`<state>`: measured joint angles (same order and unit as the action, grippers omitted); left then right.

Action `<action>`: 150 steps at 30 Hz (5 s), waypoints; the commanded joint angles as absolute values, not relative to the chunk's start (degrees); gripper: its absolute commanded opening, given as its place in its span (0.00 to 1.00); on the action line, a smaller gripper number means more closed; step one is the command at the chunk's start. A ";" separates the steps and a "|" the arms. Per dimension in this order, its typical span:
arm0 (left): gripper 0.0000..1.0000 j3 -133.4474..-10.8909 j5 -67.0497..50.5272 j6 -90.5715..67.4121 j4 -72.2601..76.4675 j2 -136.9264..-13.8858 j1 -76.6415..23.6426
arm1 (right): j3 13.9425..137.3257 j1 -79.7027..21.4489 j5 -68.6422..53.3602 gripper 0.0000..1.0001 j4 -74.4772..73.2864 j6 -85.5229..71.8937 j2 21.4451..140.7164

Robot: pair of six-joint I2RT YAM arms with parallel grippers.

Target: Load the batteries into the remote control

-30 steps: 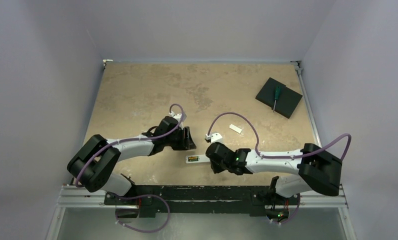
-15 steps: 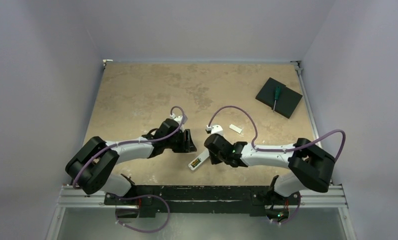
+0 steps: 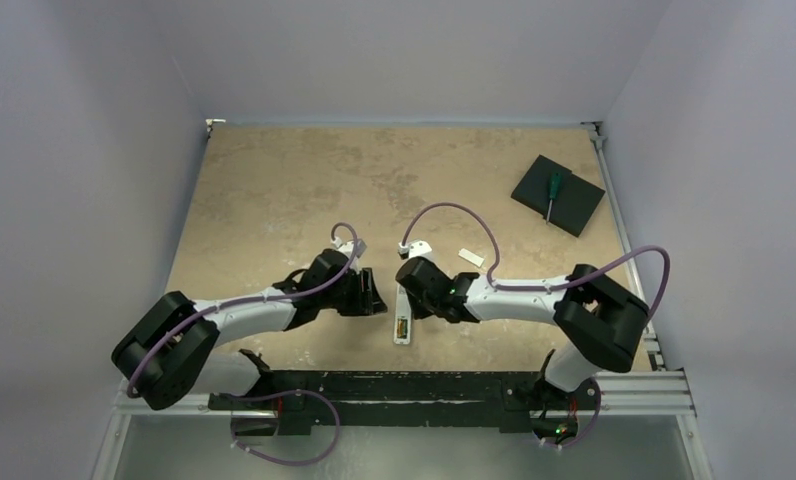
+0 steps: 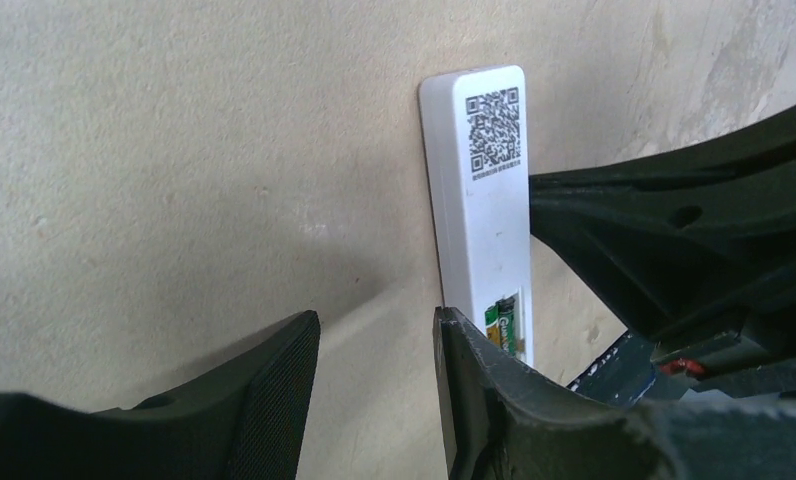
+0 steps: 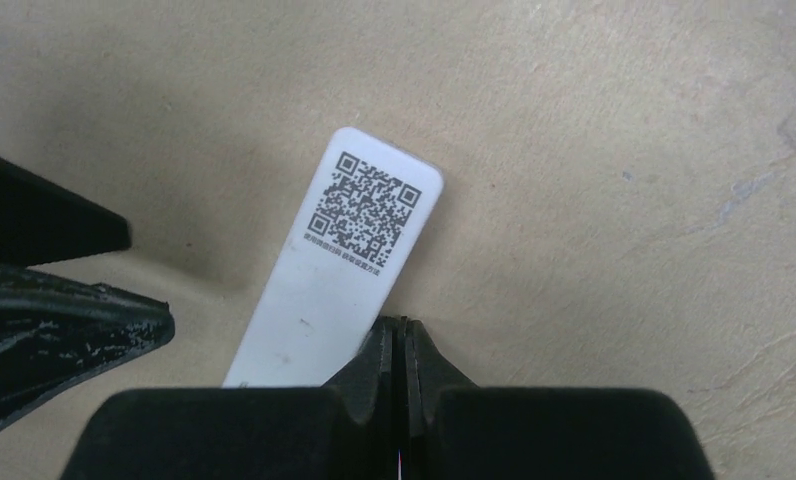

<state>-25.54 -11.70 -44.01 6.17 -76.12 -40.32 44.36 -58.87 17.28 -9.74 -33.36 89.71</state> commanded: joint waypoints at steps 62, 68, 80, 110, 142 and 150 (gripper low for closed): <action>0.45 -24.83 -9.30 -41.54 -1.85 -61.81 -40.73 | 63.28 -39.21 20.73 0.53 -23.48 -7.40 88.64; 0.46 -24.41 -9.97 -40.91 -2.04 -60.42 -40.74 | 64.23 -34.56 17.60 0.70 -23.41 -7.06 91.00; 0.46 -24.09 -10.37 -39.81 -3.08 -58.76 -40.77 | 64.40 -27.71 9.62 0.78 -22.24 -7.20 95.54; 0.46 -24.02 -10.88 -39.51 -4.35 -57.03 -40.72 | 63.25 -25.02 4.30 0.72 -24.25 -8.95 102.65; 0.46 -22.09 -12.66 -39.81 -3.60 -52.77 -40.81 | 55.16 -24.89 1.89 0.47 -25.59 -13.61 97.25; 0.46 -22.04 -12.72 -39.82 -3.60 -52.56 -40.83 | 54.82 -25.64 0.85 0.45 -26.28 -14.24 95.72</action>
